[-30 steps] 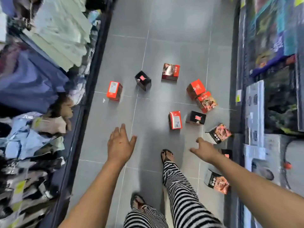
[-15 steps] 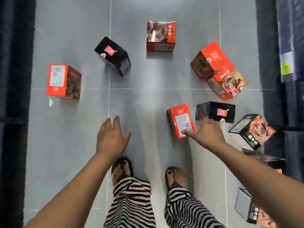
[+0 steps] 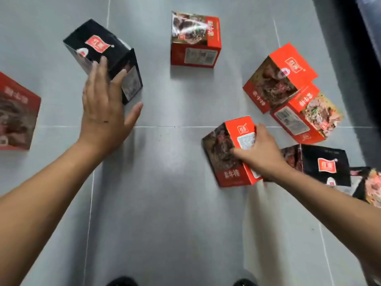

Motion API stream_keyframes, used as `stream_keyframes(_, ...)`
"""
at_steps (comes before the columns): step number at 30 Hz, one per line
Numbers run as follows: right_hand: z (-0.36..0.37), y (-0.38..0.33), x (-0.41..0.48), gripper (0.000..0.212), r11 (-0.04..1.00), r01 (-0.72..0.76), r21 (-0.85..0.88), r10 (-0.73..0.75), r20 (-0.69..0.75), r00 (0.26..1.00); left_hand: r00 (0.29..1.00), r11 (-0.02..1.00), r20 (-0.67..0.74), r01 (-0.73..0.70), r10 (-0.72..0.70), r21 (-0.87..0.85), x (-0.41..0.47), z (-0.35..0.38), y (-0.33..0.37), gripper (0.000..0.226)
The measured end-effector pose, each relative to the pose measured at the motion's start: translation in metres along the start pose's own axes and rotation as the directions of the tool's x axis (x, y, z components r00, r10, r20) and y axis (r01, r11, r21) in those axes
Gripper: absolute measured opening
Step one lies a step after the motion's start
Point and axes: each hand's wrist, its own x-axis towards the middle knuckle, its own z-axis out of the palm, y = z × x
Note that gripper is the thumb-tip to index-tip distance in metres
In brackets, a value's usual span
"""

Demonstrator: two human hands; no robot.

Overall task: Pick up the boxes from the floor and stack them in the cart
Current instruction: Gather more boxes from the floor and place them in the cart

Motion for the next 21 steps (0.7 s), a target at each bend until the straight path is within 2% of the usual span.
stream_keyframes(4, -0.019, -0.011, 0.033, 0.058, 0.985, 0.095, 0.145, -0.11, 0.095, 0.989, 0.959, 0.957, 0.029, -0.284, 0.282, 0.066, 0.029, 0.003, -0.014, 0.061)
stream_keyframes(6, -0.023, -0.013, 0.041, 0.065, 0.979, 0.15, 0.14, -0.17, 0.142, 0.975, 0.942, 0.933, 0.034, -0.337, 0.335, 0.125, 0.043, 0.0, -0.024, 0.064)
stream_keyframes(8, -0.027, -0.015, 0.043, 0.075, 0.974, 0.21, 0.08, -0.223, 0.212, 0.952, 0.96, 0.948, 0.001, -0.276, 0.279, 0.16, 0.054, -0.008, -0.033, 0.071)
stream_keyframes(11, -0.034, -0.018, 0.039, 0.093, 0.948, 0.312, -0.056, -0.283, 0.296, 0.912, 0.998, 0.993, -0.042, -0.046, 0.051, 0.113, 0.055, -0.019, -0.043, 0.08)
stream_keyframes(14, -0.036, -0.015, 0.034, 0.1, 0.876, 0.424, -0.23, -0.344, 0.318, 0.883, 0.991, 0.99, 0.016, 0.135, -0.136, 0.027, 0.039, -0.017, -0.051, 0.092)
stream_keyframes(18, -0.032, -0.021, 0.033, 0.096, 0.781, 0.518, -0.348, -0.382, 0.388, 0.838, 0.986, 0.991, 0.098, 0.13, -0.133, 0.033, 0.019, -0.003, -0.061, 0.093)
stream_keyframes(21, -0.025, -0.033, 0.037, 0.099, 0.716, 0.548, -0.432, -0.382, 0.415, 0.826, 0.989, 0.993, 0.089, 0.115, -0.117, 0.026, 0.019, -0.004, -0.063, 0.093)
